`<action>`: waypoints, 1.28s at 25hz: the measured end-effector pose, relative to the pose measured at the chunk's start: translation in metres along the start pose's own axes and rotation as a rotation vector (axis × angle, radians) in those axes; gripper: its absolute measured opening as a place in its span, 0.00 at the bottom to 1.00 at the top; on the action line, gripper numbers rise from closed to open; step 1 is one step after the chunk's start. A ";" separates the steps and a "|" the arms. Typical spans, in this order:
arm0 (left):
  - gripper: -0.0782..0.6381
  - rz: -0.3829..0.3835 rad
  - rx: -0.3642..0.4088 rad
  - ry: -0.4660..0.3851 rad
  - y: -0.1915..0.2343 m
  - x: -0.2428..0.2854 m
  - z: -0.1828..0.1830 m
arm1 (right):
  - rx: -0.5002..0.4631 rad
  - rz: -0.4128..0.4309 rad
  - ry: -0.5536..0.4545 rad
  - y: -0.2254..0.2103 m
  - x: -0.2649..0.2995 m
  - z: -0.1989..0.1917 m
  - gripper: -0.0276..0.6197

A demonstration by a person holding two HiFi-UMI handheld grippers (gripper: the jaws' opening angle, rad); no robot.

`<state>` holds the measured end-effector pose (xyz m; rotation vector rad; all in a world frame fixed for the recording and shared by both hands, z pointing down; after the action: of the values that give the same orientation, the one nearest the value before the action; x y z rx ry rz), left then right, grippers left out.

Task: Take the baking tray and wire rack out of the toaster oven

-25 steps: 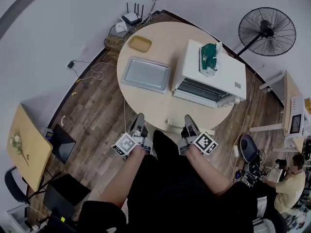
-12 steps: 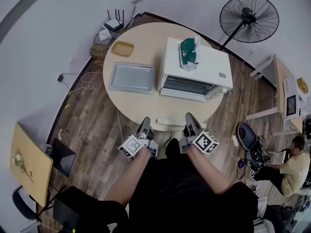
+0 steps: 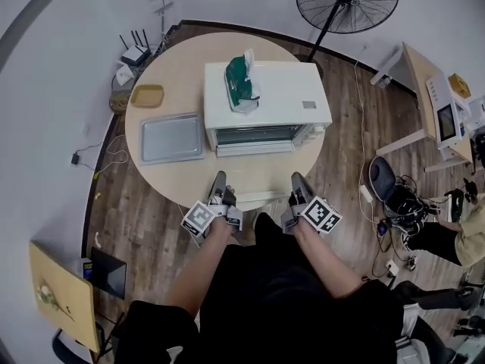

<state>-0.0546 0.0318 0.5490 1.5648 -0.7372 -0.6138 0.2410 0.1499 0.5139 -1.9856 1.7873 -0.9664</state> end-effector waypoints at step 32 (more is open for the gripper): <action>0.39 0.207 -0.066 -0.125 0.070 0.164 -0.015 | 0.322 0.142 0.113 -0.094 0.204 0.013 0.37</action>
<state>0.0570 -0.0863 0.6246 1.3777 -0.9509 -0.5801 0.3210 -0.0323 0.6198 -1.6164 1.6771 -1.2502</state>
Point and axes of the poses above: the fingertips, and each gripper's own axes: x forward along the fingers, y to its left, z out of its top, the point moved 10 cm from there along -x, backward along the fingers, and after that the axes turned 9 degrees about -x, right-handed, at the moved point
